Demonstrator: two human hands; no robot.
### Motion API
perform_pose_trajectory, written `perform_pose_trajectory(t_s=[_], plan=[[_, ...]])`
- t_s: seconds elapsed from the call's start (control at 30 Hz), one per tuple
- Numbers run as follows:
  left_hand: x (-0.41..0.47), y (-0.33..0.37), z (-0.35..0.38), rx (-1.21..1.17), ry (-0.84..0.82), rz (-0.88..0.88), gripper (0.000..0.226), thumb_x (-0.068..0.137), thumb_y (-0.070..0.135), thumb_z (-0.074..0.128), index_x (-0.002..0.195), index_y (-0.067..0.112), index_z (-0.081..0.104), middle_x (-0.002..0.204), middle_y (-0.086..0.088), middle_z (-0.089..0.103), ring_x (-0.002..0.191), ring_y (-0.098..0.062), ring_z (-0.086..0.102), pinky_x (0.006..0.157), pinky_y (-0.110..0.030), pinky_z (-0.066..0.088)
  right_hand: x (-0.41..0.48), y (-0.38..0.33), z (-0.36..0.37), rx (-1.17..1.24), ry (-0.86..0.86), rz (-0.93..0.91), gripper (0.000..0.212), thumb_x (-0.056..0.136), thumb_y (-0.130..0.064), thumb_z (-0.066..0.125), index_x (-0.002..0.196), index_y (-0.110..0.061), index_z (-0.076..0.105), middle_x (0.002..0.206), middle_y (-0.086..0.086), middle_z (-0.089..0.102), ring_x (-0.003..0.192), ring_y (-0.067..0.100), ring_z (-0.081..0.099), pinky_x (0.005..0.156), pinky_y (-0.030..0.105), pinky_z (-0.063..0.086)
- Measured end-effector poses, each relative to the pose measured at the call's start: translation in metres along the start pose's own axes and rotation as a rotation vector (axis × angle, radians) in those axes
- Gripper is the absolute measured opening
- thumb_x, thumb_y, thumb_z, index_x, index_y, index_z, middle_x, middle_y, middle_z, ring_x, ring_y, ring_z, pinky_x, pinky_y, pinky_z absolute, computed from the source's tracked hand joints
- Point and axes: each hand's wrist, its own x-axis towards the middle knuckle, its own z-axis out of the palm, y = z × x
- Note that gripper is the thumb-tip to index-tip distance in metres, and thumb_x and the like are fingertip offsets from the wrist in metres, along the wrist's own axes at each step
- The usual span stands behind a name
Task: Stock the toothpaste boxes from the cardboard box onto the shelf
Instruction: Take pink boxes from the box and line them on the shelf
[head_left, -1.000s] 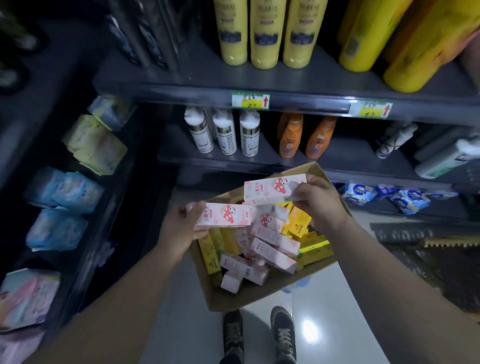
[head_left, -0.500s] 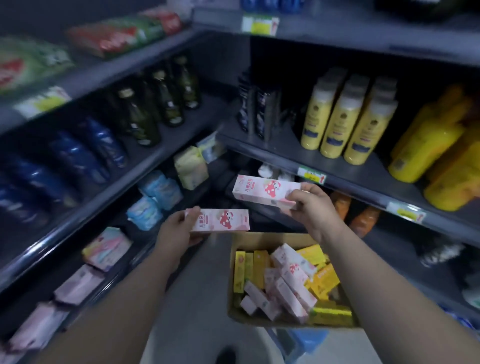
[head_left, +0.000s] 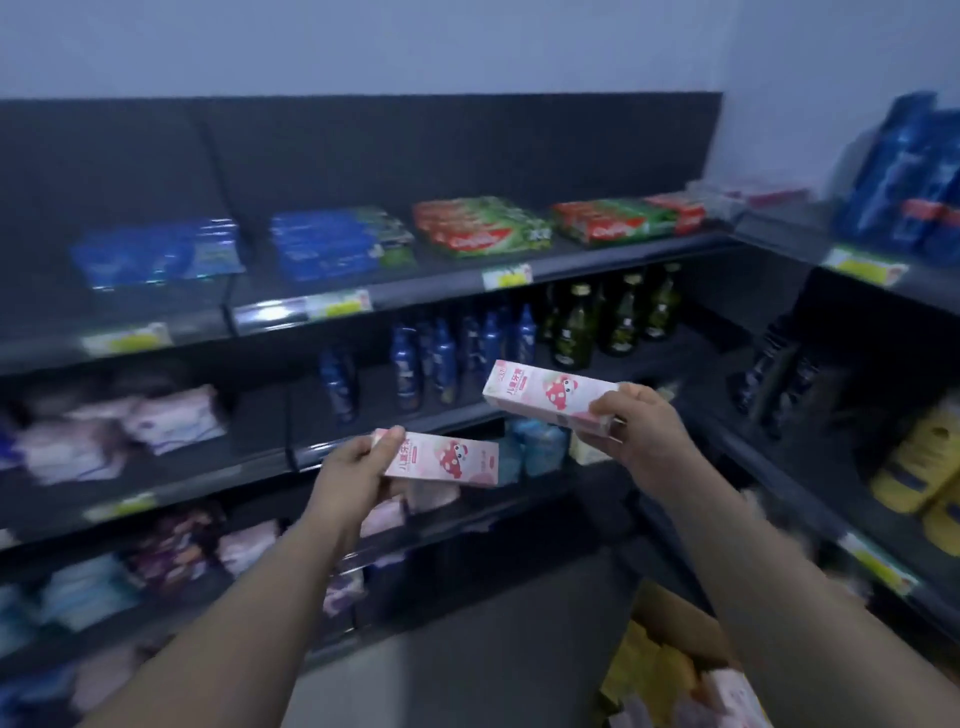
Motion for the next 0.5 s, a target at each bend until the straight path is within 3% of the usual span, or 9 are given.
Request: perform_pose_trajectory(t_s=[0.1, 0.17, 0.23, 0.37, 0.5], plan=[[-0.008, 0.021, -0.056, -0.031, 0.112, 0.057, 0.025, 0.091, 0.031, 0.062, 0.094, 0.006, 0.064, 0.09, -0.011, 0.071, 0.074, -0.015, 0.067, 0.06, -0.021, 0.056, 0.001, -0.003, 0.06, -0.032, -0.096, 0.008, 0.018, 0.082, 0.001, 0.063, 0.094, -0.009, 0.054, 0.102, 0.016, 0.063, 0.087, 0.028, 0.066, 0.071, 0.038, 0.059], [-0.012, 0.031, -0.093, -0.05, 0.192, 0.072, 0.022, 0.092, 0.029, 0.061, 0.09, 0.008, 0.064, 0.087, -0.009, 0.071, 0.078, -0.017, 0.067, 0.061, -0.022, 0.055, 0.002, -0.004, 0.1, -0.026, -0.163, 0.027, 0.035, 0.081, 0.0, 0.065, 0.112, -0.005, 0.051, 0.113, 0.02, 0.061, 0.098, 0.034, 0.066, 0.064, 0.034, 0.059], [-0.018, 0.041, -0.13, -0.067, 0.249, 0.096, 0.024, 0.093, 0.029, 0.06, 0.095, 0.005, 0.064, 0.091, -0.011, 0.073, 0.089, -0.024, 0.069, 0.066, -0.025, 0.056, 0.0, -0.003, 0.14, -0.029, -0.232, 0.036, 0.043, 0.081, 0.0, 0.066, 0.119, -0.004, 0.048, 0.119, 0.023, 0.059, 0.101, 0.036, 0.066, 0.067, 0.035, 0.058], [-0.031, 0.058, -0.203, -0.083, 0.329, 0.136, 0.026, 0.093, 0.027, 0.06, 0.1, 0.002, 0.063, 0.097, -0.013, 0.071, 0.087, -0.026, 0.069, 0.07, -0.028, 0.06, -0.013, 0.004, 0.221, -0.059, -0.338, 0.03, 0.04, 0.083, -0.001, 0.065, 0.119, -0.001, 0.049, 0.115, 0.019, 0.061, 0.101, 0.031, 0.065, 0.08, 0.04, 0.058], [-0.036, 0.072, -0.279, -0.073, 0.399, 0.153, 0.054, 0.084, 0.04, 0.069, 0.119, 0.001, 0.058, 0.11, -0.014, 0.069, 0.09, -0.027, 0.071, 0.088, -0.043, 0.056, -0.031, 0.015, 0.302, -0.059, -0.395, 0.021, 0.03, 0.084, 0.001, 0.064, 0.112, -0.001, 0.052, 0.11, 0.018, 0.064, 0.1, 0.029, 0.066, 0.083, 0.041, 0.057]])
